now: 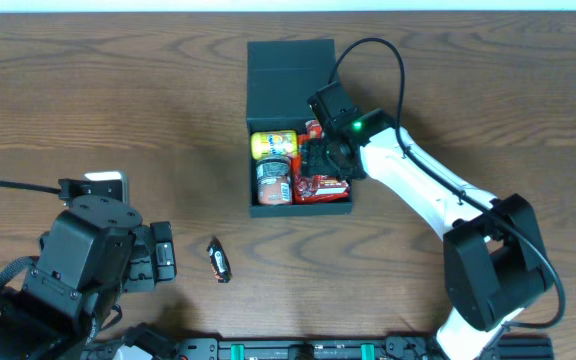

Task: Pack container
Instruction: 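Open the right gripper and withdraw it from the box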

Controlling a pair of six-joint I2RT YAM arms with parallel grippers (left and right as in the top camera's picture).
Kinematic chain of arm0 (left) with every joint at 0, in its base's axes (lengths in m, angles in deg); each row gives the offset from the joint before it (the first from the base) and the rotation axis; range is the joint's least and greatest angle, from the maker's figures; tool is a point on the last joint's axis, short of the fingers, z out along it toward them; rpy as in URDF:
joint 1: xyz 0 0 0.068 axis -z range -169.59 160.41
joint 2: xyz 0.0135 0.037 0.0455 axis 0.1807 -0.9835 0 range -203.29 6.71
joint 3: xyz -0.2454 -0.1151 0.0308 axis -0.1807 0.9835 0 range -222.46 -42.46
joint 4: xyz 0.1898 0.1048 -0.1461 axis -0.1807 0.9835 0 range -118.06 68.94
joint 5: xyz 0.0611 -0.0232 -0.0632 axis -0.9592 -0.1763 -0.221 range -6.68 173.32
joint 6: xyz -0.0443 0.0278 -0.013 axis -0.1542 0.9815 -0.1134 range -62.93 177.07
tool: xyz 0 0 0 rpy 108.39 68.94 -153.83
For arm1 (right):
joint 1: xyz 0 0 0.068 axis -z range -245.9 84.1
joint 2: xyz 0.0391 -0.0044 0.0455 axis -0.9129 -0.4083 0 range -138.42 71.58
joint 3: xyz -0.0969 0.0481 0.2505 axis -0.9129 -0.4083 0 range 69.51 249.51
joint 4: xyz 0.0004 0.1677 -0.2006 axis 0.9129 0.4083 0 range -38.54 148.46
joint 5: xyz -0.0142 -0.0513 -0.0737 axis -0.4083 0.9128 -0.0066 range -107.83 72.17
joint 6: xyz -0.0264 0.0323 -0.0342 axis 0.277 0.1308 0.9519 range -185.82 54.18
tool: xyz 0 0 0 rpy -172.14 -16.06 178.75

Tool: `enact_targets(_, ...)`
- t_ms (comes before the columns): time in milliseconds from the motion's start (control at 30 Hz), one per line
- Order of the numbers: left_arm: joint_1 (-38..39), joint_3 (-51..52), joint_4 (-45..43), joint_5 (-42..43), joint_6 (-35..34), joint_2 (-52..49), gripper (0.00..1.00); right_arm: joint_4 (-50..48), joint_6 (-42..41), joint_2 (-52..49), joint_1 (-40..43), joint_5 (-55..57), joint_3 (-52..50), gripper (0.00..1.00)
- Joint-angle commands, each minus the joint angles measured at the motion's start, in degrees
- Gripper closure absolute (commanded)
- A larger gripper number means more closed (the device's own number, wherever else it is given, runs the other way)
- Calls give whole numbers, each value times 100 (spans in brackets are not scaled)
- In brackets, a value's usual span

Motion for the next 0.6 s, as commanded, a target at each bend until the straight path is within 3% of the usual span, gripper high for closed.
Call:
enact_targets(0, -9, 17, 57, 13, 66, -9, 5, 26, -11, 151, -9, -13, 50, 1)
enact_targets(333, -9, 20, 197, -284, 55, -9, 5, 46, -7, 1753, -9, -686, 184, 1)
enact_targets(567, -9, 494, 155, -254, 33, -7, 5, 1338, 13, 3189, 37, 848, 184, 1)
